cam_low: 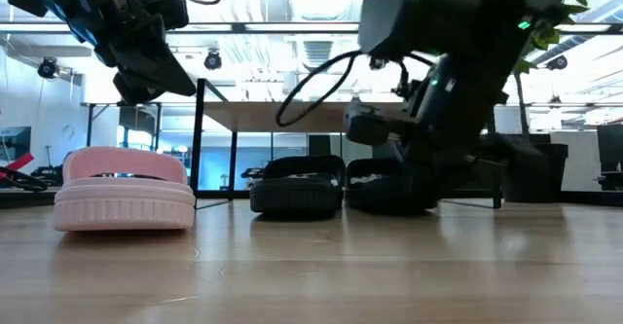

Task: Pick and place slides into the shelf
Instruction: Adjust the black slides under the shelf

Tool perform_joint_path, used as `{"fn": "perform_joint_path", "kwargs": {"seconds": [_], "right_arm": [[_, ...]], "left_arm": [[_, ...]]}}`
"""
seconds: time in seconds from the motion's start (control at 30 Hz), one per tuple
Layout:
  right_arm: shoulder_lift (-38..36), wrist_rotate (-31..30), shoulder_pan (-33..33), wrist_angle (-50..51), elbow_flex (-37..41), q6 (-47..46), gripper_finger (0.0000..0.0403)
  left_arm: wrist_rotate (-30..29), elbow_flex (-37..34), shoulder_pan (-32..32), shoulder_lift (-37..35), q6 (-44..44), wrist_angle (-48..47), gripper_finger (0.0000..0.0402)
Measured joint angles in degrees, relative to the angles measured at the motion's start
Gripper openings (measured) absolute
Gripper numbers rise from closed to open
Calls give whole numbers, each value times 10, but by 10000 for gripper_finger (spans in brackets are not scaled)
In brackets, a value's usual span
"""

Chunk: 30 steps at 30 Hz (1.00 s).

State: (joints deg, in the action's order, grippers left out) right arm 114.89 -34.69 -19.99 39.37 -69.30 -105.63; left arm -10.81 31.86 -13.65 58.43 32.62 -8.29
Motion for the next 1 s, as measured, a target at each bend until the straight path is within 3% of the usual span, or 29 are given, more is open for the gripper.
{"fn": "perform_joint_path", "kwargs": {"seconds": [0.2,0.37,0.7,0.77,0.9,1.0], "right_arm": [[0,1,34,-36,-4,98,8],[-7,12,49,-36,-4,106,9],[-47,25,-43,-47,-19,46,9],[-40,28,-57,-100,-19,40,9],[-7,37,-64,-266,-18,113,9],[20,35,-52,-292,-29,134,9]], "left_arm": [[0,0,0,0,-1,-2,0],[0,0,0,0,-5,-2,0],[0,0,0,0,-17,-2,0],[0,0,0,0,-28,-2,0],[0,0,0,0,-43,-3,0],[0,0,0,0,-49,-9,0]]}}
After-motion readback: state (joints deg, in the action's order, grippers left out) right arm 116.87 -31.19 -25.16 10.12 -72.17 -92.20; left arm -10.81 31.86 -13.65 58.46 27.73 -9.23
